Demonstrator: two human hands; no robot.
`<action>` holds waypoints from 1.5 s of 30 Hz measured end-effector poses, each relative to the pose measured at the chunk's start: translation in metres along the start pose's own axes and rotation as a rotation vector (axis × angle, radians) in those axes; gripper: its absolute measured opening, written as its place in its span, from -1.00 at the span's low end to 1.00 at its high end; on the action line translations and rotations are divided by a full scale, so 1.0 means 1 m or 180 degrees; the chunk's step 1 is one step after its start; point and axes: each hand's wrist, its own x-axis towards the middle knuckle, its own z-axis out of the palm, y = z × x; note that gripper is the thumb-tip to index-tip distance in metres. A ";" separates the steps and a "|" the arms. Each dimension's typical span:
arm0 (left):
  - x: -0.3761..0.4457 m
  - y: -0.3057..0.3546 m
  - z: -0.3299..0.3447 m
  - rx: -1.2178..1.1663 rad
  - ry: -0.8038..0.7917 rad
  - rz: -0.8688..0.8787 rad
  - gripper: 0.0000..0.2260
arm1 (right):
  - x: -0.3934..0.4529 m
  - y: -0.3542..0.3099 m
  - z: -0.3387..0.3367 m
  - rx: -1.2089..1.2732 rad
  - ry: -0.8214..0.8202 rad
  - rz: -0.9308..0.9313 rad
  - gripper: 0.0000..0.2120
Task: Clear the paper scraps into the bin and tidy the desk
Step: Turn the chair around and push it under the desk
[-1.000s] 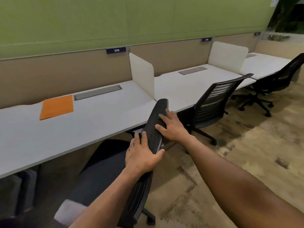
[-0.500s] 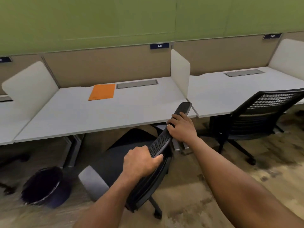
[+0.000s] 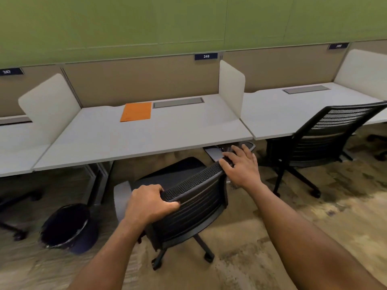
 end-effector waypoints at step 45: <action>-0.051 -0.234 -0.048 -0.0279 0.1519 -0.0197 -0.59 | -0.070 -0.155 0.018 0.0397 -0.0067 -0.0038 -0.51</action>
